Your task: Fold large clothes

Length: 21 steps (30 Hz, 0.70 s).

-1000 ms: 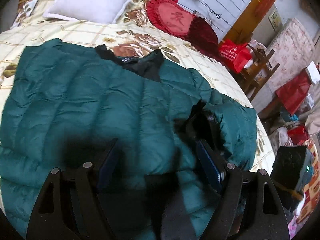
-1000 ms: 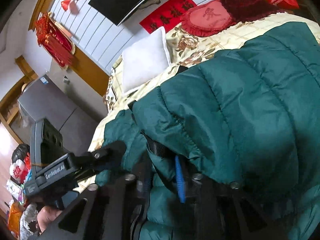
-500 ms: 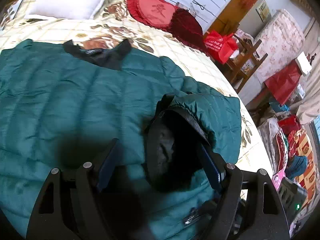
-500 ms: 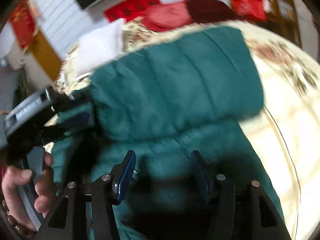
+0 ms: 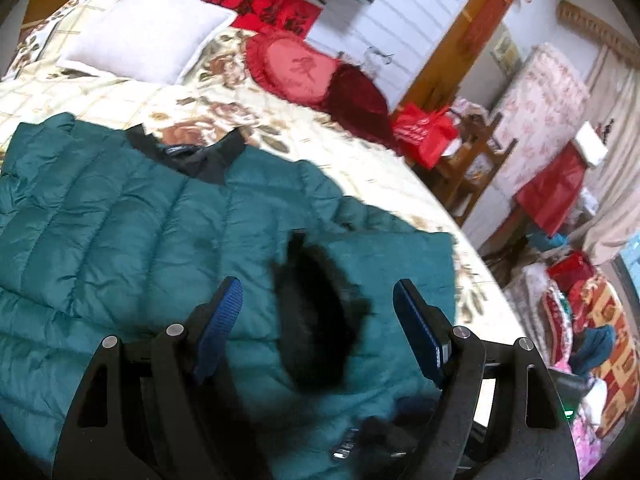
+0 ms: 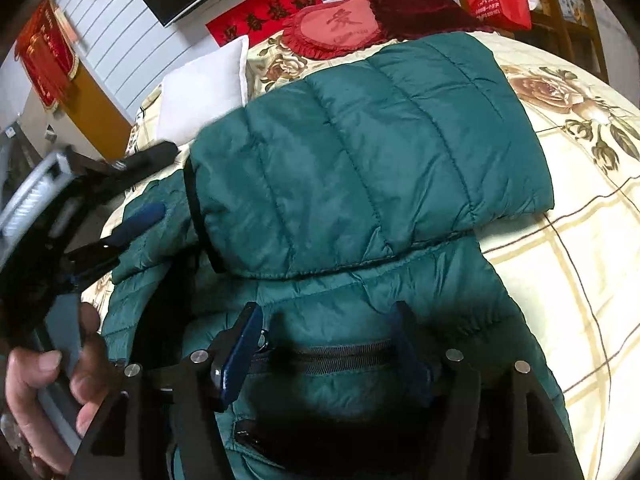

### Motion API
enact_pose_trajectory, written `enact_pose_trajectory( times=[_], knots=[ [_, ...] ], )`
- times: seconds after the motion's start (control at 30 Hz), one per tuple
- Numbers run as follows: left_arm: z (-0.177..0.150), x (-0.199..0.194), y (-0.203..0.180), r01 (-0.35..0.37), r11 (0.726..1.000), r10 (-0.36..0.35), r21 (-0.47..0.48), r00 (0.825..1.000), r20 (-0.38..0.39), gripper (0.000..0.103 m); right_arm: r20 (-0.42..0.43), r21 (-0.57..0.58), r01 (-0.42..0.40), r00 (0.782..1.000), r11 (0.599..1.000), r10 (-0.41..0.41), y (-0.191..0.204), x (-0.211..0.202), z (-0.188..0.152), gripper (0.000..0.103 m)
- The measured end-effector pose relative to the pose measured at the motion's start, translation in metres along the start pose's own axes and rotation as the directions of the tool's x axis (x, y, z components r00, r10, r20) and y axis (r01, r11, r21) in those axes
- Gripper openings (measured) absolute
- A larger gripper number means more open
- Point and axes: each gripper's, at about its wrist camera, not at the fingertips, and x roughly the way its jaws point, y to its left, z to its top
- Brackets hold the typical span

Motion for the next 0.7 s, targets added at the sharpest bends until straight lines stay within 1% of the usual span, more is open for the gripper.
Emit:
enact_pose_trajectory(
  times=[0.03, 0.1, 0.13, 0.23, 0.27, 0.3, 0.33, 0.37, 0.4, 0.43, 0.47, 0.5, 0.57, 0.67, 0.7],
  knots=[
    [-0.002, 0.000, -0.006, 0.010, 1.000, -0.010, 0.019, 1.000, 0.009, 0.079, -0.002, -0.013, 0.003, 1.000, 1.000, -0.003, 0.002, 0.001, -0.001, 0.069],
    [-0.004, 0.009, -0.017, 0.012, 0.998, -0.012, 0.060, 1.000, -0.013, 0.079, -0.006, -0.036, 0.013, 1.000, 0.999, -0.013, 0.007, 0.002, 0.000, 0.071],
    [-0.005, 0.022, -0.024, 0.008, 0.995, -0.002, 0.094, 0.998, -0.058, 0.079, -0.007, -0.045, 0.018, 1.000, 0.999, -0.019, 0.008, 0.002, -0.003, 0.072],
    [-0.006, 0.048, -0.038, 0.034, 0.990, -0.015, 0.137, 0.991, -0.136, 0.079, -0.011, -0.054, 0.024, 1.000, 0.998, -0.025, 0.013, 0.004, -0.002, 0.074],
    [-0.006, 0.055, -0.039, 0.027, 0.989, -0.005, 0.143, 0.988, -0.153, 0.078, -0.011, -0.055, 0.025, 1.000, 0.998, -0.026, 0.014, 0.005, -0.002, 0.075],
    [-0.005, 0.060, -0.039, 0.005, 0.989, 0.018, 0.147, 0.988, -0.156, 0.076, -0.012, -0.056, 0.025, 1.000, 0.998, -0.026, 0.015, 0.005, -0.001, 0.075],
    [-0.006, 0.063, -0.038, -0.009, 0.989, 0.032, 0.146, 0.987, -0.155, 0.052, -0.010, -0.054, 0.031, 0.999, 0.998, -0.032, 0.014, 0.006, -0.001, 0.075],
    [-0.005, 0.069, -0.036, -0.008, 0.990, 0.034, 0.139, 0.982, -0.186, 0.033, -0.011, -0.044, 0.027, 1.000, 0.999, -0.027, 0.012, 0.006, 0.000, 0.075],
    [-0.003, 0.073, -0.033, -0.006, 0.992, 0.035, 0.130, 0.975, -0.219, 0.012, -0.010, -0.035, 0.015, 1.000, 0.999, -0.015, 0.011, 0.005, 0.000, 0.075],
    [-0.002, 0.071, -0.033, 0.005, 0.992, 0.023, 0.128, 0.976, -0.215, 0.011, -0.009, -0.031, 0.009, 1.000, 0.999, -0.010, 0.010, 0.005, 0.000, 0.075],
    [-0.001, 0.066, -0.032, 0.008, 0.990, 0.020, 0.137, 0.978, -0.205, 0.008, -0.008, -0.031, 0.009, 1.000, 0.999, -0.009, 0.011, 0.006, 0.000, 0.075],
    [0.000, 0.060, -0.033, 0.002, 0.987, 0.030, 0.160, 0.981, -0.194, 0.007, -0.008, -0.034, 0.011, 1.000, 0.999, -0.011, 0.012, 0.006, 0.001, 0.075],
    [0.004, 0.042, -0.033, 0.006, 0.983, 0.027, 0.184, 0.984, -0.174, 0.007, -0.006, -0.038, 0.017, 1.000, 0.999, -0.018, 0.013, 0.007, 0.001, 0.076],
    [0.011, 0.015, -0.025, 0.003, 0.983, 0.022, 0.185, 0.991, -0.132, 0.007, -0.002, -0.048, 0.027, 1.000, 0.998, -0.027, 0.016, 0.007, 0.000, 0.077],
    [0.016, 0.003, -0.020, -0.008, 0.982, 0.029, 0.187, 0.994, -0.109, 0.007, -0.002, -0.048, 0.027, 1.000, 0.998, -0.027, 0.016, 0.007, 0.000, 0.077]
  ],
)
